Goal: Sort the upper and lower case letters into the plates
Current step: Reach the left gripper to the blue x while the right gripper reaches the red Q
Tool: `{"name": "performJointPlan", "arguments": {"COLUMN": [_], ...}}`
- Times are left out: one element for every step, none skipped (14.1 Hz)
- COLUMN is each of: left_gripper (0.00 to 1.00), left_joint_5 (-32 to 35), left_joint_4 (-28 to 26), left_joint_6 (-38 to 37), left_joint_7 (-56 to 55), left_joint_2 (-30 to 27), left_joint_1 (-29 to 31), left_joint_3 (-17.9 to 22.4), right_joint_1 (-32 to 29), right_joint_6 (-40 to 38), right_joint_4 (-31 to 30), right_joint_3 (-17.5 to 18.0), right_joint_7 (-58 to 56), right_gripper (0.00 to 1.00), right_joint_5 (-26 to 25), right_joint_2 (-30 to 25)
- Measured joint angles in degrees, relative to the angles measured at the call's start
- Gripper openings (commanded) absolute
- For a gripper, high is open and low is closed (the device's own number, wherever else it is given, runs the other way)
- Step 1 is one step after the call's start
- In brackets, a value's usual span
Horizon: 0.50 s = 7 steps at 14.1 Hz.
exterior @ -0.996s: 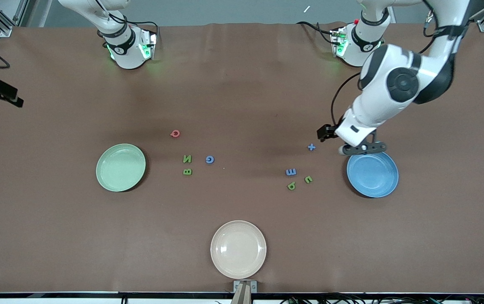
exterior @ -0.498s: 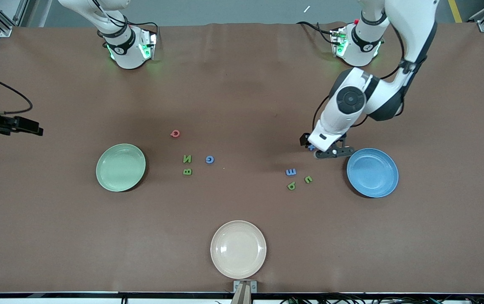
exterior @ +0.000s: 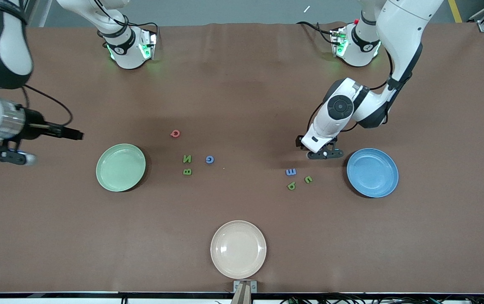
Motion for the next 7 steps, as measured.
{"name": "performJointPlan", "arguments": {"left_gripper": [0.72, 0.68, 0.65, 0.62, 0.59, 0.55, 0.52], "left_joint_5": [0.9, 1.7, 2.3, 2.5, 2.6, 2.7, 2.7], "left_joint_4": [0.0, 0.0, 0.0, 0.0, 0.0, 0.0, 0.0], "left_joint_6": [0.0, 0.1, 0.2, 0.7, 1.4, 2.0, 2.5], "left_joint_7": [0.0, 0.0, 0.0, 0.0, 0.0, 0.0, 0.0], "left_joint_2": [0.6, 1.1, 1.6, 2.1, 2.4, 2.7, 2.9], "left_joint_1": [0.1, 0.1, 0.2, 0.2, 0.3, 0.3, 0.3], "left_joint_3": [0.0, 0.0, 0.1, 0.1, 0.2, 0.2, 0.2], "right_joint_1": [1.0, 2.4, 3.9, 5.6, 7.6, 9.9, 12.2], "right_joint_6": [2.8, 6.1, 9.4, 12.9, 16.8, 20.8, 25.1], "right_joint_4": [-2.5, -5.8, -9.4, -13.1, -16.6, -19.8, -22.8], "right_joint_3": [0.1, 0.1, 0.1, 0.1, 0.2, 0.2, 0.3], "right_joint_7": [1.3, 2.1, 3.2, 4.7, 7.0, 9.6, 12.1], "right_gripper": [1.00, 1.00, 1.00, 1.00, 1.00, 1.00, 1.00], "right_joint_5": [0.5, 0.8, 1.0, 1.0, 1.0, 1.0, 1.0], "right_joint_2": [-0.5, -1.3, -2.3, -3.2, -3.9, -4.3, -4.4]}}
